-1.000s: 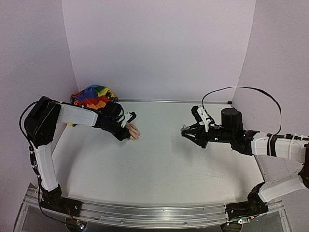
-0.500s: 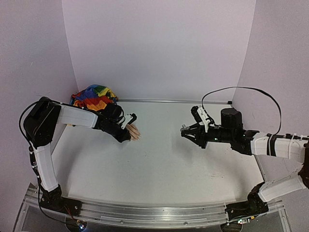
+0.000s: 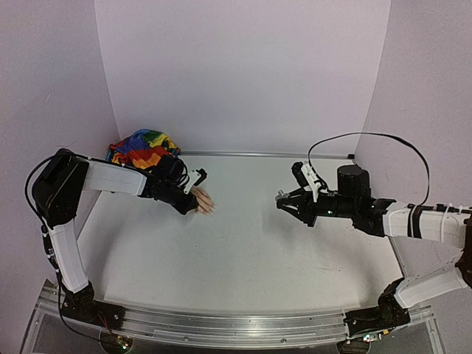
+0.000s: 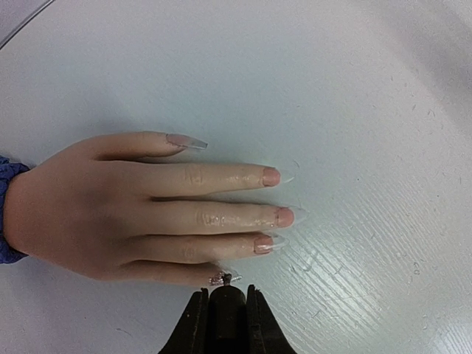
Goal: Paint the nails
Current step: Paint the nail with the hand.
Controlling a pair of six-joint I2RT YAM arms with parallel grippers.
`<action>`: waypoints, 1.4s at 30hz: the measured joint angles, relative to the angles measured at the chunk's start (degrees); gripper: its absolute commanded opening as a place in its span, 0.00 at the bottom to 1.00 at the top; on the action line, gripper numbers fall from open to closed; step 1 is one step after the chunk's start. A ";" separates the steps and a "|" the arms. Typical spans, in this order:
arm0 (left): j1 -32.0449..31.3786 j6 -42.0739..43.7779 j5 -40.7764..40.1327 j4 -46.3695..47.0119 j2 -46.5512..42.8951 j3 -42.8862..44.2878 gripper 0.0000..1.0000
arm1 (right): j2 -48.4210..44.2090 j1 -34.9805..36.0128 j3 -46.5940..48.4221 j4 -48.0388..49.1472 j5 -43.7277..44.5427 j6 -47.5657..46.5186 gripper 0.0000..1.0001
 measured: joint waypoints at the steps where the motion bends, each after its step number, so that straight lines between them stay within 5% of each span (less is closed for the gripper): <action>1: 0.02 0.00 -0.04 0.00 0.00 0.02 0.00 | 0.00 0.00 0.00 0.00 0.00 0.00 0.00; 42: 0.33 0.02 -0.59 -0.33 1.07 0.31 0.00 | 0.00 0.00 0.00 0.00 0.00 0.00 0.00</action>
